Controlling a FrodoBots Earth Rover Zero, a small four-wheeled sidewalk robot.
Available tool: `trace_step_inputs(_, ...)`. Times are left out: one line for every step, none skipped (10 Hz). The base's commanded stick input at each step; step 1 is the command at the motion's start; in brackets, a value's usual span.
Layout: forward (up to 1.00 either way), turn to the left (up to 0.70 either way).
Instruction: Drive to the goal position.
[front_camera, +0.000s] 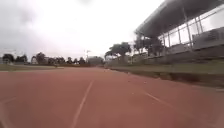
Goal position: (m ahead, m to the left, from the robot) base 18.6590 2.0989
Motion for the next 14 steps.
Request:
trace_step_inputs(0.70, 0.00)
trace_step_inputs(0.70, 0.00)
trace_step_inputs(0.70, 0.00)
trace_step_inputs(0.70, 0.00)
trace_step_inputs(0.70, 0.00)
trace_step_inputs(0.70, 0.00)
trace_step_inputs(0.70, 0.00)
trace_step_inputs(0.70, 0.00)
trace_step_inputs(0.70, 0.00)
trace_step_inputs(0.70, 0.00)
trace_step_inputs(0.70, 0.00)
trace_step_inputs(0.70, 0.00)
trace_step_inputs(0.70, 0.00)
trace_step_inputs(0.70, 0.00)
